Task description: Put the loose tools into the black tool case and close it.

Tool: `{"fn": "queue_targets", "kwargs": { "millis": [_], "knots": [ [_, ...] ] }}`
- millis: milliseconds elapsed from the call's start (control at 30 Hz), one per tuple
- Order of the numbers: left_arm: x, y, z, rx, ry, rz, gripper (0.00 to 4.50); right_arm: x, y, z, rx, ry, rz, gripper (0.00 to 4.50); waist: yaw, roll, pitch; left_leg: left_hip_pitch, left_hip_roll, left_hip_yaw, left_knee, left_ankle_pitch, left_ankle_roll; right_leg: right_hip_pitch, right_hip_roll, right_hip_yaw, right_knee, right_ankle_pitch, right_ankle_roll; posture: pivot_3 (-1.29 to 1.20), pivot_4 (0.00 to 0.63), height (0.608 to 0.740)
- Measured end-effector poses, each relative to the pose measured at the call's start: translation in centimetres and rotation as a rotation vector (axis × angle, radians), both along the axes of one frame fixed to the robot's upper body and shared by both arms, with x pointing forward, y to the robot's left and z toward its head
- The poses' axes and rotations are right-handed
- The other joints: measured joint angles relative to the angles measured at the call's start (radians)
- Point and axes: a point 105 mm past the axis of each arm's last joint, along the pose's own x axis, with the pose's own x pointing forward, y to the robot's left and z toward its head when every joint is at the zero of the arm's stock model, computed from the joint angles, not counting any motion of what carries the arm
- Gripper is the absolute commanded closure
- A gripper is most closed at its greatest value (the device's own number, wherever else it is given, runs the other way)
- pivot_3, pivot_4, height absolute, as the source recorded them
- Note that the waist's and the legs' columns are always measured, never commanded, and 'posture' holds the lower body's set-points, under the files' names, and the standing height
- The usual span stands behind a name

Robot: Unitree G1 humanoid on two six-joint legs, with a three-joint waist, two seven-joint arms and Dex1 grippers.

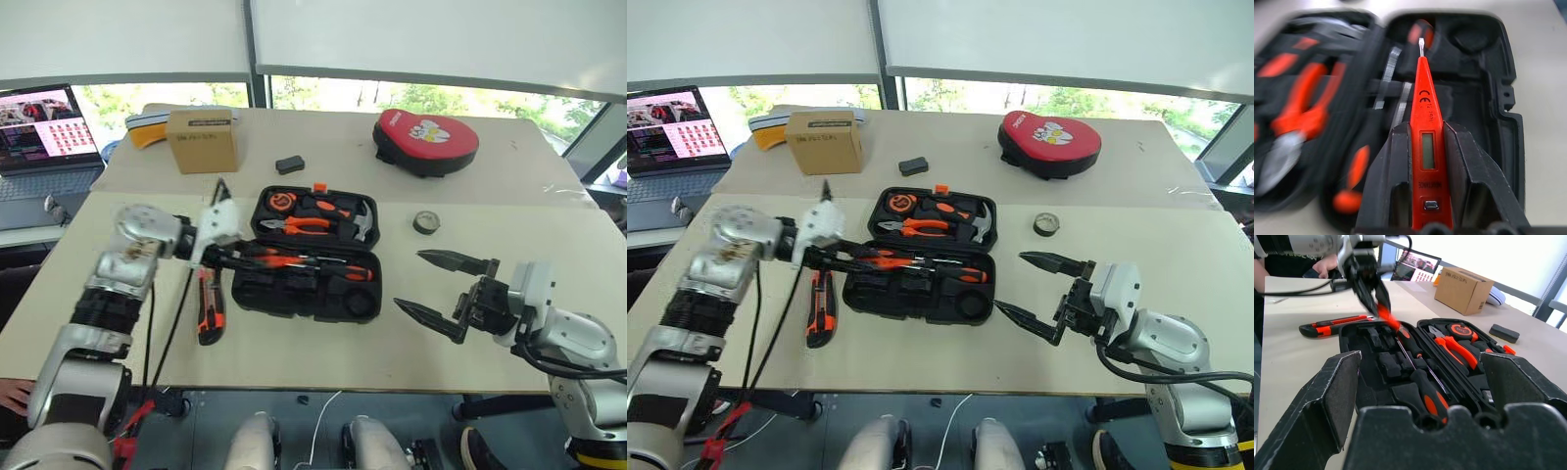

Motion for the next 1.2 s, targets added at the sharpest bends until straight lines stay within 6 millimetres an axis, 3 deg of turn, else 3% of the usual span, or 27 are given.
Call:
{"fn": "queue_targets", "kwargs": {
  "millis": [200, 933, 1000, 1133, 1200],
  "knots": [
    [1.2, -0.1, -0.3, 0.105, -0.063, -0.011, 4.04, -0.3, 0.3, 0.0, 0.000, 0.000, 0.008, 0.00, 0.006, 0.000, 0.000, 0.000, -0.001, 0.000, 0.000, 0.000, 0.000, 0.000, -0.001, 0.000, 0.000, 0.000, 0.000, 0.00, 0.150, 0.740],
    [1.8, -1.5, -1.8, 0.164, -0.012, -0.027, 4.04, -0.4, 0.6, -0.4, 0.027, 0.016, -0.015, 0.00, 0.009, 0.000, 0.000, -0.001, -0.001, -0.001, 0.002, 0.000, 0.000, 0.000, -0.001, 0.000, 0.000, 0.000, 0.001, 0.00, 0.150, 0.740],
    [1.9, -1.5, -1.9, 0.152, 0.003, -0.016, 3.01, -0.4, 0.6, -0.4, 0.028, 0.015, -0.017, 0.00, 0.009, 0.000, 0.000, -0.001, -0.001, -0.001, 0.002, 0.000, 0.000, 0.001, -0.001, 0.000, 0.000, 0.000, 0.001, 0.00, 0.150, 0.740],
    [1.6, -2.3, -1.8, 0.025, 0.035, -0.024, 1.61, -0.4, 0.6, -0.4, 0.028, 0.015, -0.016, 0.00, 0.009, 0.000, 0.000, -0.002, 0.000, -0.002, 0.003, 0.000, 0.000, 0.000, -0.001, -0.001, 0.000, 0.000, 0.001, 0.00, 0.150, 0.740],
    [1.5, -2.8, -0.9, -0.051, 0.008, -0.048, 1.61, -0.4, 0.6, -0.4, 0.028, 0.015, -0.015, 0.00, 0.010, 0.000, 0.000, -0.003, 0.000, -0.003, 0.004, 0.000, 0.000, 0.000, -0.001, -0.001, 0.000, 0.000, 0.001, 0.00, 0.150, 0.740]
  ]
}}
